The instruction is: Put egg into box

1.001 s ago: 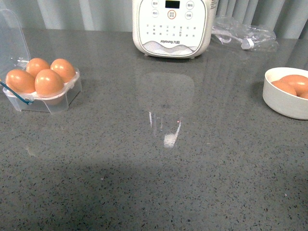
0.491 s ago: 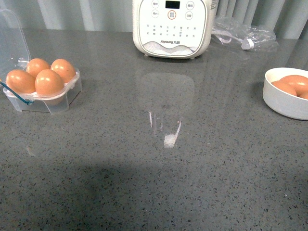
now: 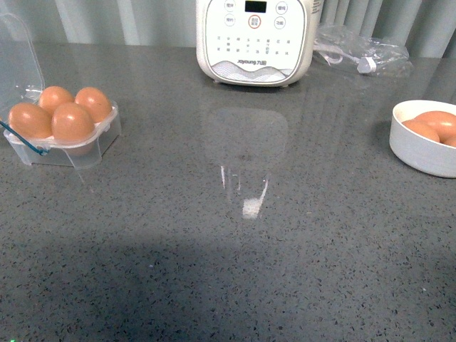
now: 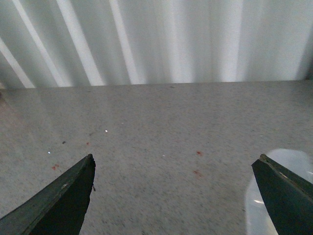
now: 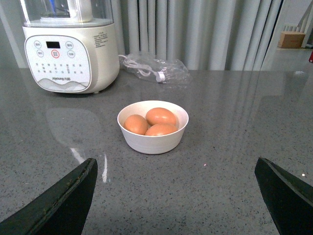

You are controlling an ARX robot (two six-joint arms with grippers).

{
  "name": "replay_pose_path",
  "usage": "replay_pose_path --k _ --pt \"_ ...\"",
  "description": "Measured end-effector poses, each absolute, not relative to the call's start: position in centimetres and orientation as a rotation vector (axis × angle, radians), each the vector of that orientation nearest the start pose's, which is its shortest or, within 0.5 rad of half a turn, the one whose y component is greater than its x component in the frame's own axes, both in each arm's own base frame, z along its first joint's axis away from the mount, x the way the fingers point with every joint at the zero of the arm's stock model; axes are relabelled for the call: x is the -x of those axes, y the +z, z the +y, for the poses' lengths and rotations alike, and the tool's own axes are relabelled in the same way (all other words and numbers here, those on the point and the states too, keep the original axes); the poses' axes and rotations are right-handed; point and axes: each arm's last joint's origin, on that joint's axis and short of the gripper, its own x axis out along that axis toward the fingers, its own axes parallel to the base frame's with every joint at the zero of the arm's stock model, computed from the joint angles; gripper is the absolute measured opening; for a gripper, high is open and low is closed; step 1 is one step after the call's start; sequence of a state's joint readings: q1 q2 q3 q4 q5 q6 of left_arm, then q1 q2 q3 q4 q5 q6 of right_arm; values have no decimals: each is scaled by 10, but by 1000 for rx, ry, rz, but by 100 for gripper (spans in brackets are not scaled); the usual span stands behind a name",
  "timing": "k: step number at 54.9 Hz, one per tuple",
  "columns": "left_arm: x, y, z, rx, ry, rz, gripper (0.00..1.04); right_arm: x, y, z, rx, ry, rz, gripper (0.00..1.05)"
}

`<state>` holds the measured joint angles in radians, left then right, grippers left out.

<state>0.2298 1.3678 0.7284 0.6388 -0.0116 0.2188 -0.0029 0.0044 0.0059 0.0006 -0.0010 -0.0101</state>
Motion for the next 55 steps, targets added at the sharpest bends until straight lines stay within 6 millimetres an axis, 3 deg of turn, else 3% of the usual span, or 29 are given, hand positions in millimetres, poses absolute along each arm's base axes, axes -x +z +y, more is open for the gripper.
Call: replay_pose_path --k 7,16,35,42,55 --pt "-325 260 78 -324 258 35 98 -98 165 0 10 -2 -2 97" --pt "-350 228 76 -415 218 131 98 -98 165 0 10 -2 -2 97" --pt "-351 213 51 -418 124 172 98 -98 165 0 10 -2 -2 97" --pt "-349 218 42 -401 103 162 98 -98 165 0 10 -2 -2 97" --pt "-342 229 46 -351 112 175 98 -98 165 0 10 -2 -2 97"
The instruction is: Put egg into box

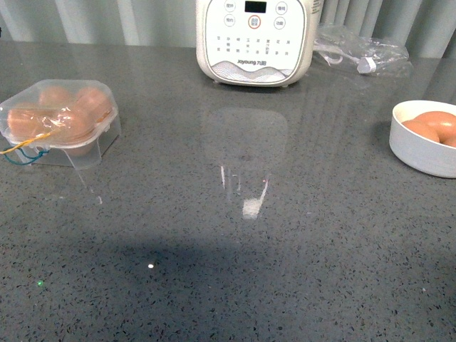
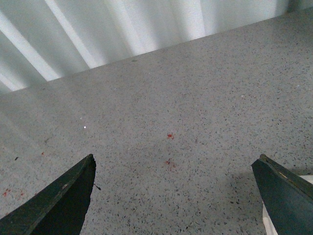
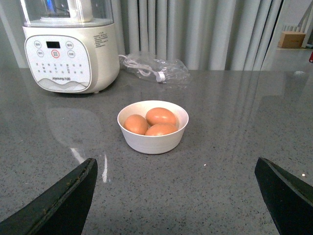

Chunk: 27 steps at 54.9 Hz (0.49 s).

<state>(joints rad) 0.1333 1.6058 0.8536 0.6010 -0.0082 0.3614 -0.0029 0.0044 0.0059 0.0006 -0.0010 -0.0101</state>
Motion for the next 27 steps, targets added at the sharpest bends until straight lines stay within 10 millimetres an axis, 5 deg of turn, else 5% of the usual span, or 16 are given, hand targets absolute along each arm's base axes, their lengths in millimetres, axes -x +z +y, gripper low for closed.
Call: replay_pose_path --k 11,17,27 --pt "-317 263 60 -281 114 122 98 -98 165 0 10 -2 -2 97" --pt "-275 284 68 -224 79 102 98 -98 165 0 10 -2 -2 97" --pt "-218 292 71 -176 35 88 98 -98 165 0 10 -2 -2 97"
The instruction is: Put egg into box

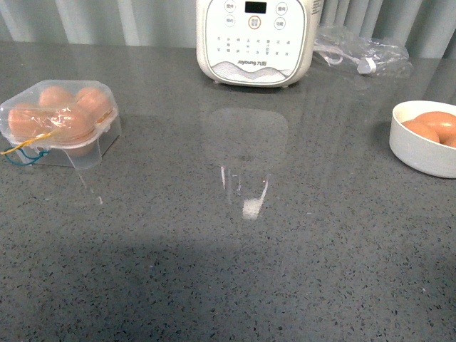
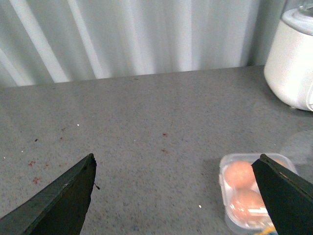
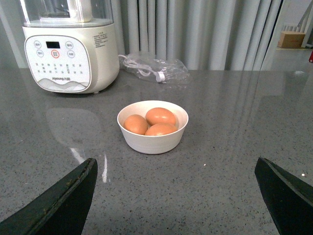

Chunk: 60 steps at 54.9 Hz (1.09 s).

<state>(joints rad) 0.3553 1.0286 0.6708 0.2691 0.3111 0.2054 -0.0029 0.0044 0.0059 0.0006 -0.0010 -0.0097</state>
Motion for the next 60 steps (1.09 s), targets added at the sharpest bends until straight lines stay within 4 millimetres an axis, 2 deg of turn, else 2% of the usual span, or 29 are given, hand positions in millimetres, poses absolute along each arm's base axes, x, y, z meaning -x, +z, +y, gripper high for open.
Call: replay_pose_path --k 7,19,29,35,46,48,60 --pt "-183 284 78 -164 53 98 98 -98 165 0 10 -2 -2 97" --pt "-153 263 95 -134 97 165 98 -98 165 0 10 -2 -2 97" --pt "-127 261 100 -123 93 180 98 -98 165 0 10 -2 -2 97" --pt "-118 245 84 -90 27 26 77 -98 165 0 10 -2 -2 97" --pt "-111 221 54 -23 21 3 45 -98 165 0 10 -2 -2 97" --pt "-111 217 48 -18 21 2 36 -98 165 0 10 -2 -2 97" --pt "-106 201 31 -3 14 4 3 -98 165 0 10 -2 -2 97"
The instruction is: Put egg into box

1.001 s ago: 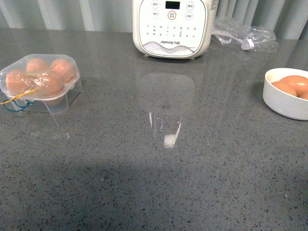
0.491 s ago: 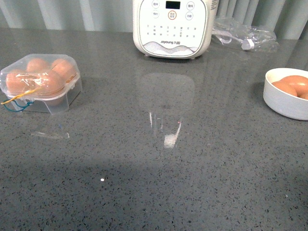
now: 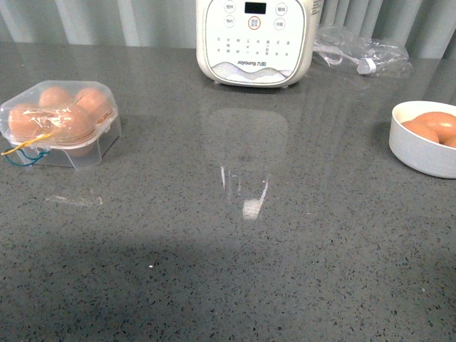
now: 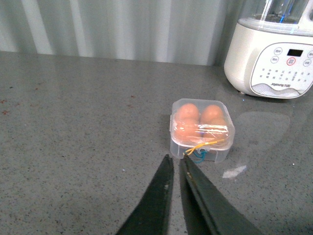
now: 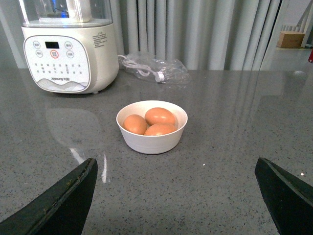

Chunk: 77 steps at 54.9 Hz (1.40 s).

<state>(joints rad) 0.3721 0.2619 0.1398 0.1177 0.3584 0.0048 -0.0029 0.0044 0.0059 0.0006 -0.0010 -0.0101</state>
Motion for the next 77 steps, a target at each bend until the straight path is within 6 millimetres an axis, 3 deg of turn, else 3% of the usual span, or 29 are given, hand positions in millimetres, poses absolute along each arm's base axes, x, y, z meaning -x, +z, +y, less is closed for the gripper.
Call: replay_pose_path --k 6,32,74,77 --pt "-98 193 21 -1 15 1 4 -98 165 0 10 -2 -2 97" --pt "-98 177 0 2 -7 -1 4 -98 165 0 10 0 -2 97" --pt "-96 173 0 2 1 -23 4 -98 165 0 10 -2 -2 97" --pt "-96 173 0 2 1 -23 14 -98 165 0 10 -2 -2 97"
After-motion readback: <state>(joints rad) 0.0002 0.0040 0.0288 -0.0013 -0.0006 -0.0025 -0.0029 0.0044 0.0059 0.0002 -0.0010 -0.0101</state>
